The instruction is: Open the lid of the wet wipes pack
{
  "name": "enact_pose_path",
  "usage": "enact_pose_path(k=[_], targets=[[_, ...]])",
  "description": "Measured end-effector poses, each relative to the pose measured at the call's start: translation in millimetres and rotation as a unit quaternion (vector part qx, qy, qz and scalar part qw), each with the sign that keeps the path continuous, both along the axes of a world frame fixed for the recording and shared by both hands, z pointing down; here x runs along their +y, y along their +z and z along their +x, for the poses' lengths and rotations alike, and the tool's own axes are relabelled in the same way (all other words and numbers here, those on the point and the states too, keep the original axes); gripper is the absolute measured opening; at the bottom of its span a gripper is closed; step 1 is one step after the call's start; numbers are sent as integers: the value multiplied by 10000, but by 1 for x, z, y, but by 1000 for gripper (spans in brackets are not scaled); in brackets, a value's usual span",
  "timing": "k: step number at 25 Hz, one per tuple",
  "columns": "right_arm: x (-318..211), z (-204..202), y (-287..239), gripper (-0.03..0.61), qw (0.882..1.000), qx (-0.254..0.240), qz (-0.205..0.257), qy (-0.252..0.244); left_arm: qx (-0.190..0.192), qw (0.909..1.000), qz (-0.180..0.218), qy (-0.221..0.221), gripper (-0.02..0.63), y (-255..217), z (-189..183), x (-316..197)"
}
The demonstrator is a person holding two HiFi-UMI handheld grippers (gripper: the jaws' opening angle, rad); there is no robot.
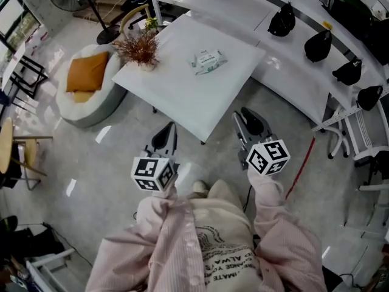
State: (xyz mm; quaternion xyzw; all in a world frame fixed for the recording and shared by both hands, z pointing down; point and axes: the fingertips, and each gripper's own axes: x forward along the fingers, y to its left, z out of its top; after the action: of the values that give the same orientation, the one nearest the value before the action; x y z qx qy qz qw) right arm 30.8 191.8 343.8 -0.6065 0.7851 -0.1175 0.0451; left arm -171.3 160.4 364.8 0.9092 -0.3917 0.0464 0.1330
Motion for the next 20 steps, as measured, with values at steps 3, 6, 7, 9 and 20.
enact_pose_path(k=[3,6,7,9,20], targets=[[-5,-1,4,104,10000,-11,-37,-29,23,10000,-34,0,0,3,0,-3],[-13,-2,8,106,9999,28,-79,-91,46,9999,-94,-47,0,7,0,-9],[-16,-2,9,106,9999,46,-93,-126,57,9999,-125,-80,0,9,0,-12],[-23,0,14,106,9997,67,-131,-195,85,9997,-188,-145,0,15,2,-19],[-110,39,44,106,9985,165,-426,-292,54,9976,-587,-363,0,43,37,-89]])
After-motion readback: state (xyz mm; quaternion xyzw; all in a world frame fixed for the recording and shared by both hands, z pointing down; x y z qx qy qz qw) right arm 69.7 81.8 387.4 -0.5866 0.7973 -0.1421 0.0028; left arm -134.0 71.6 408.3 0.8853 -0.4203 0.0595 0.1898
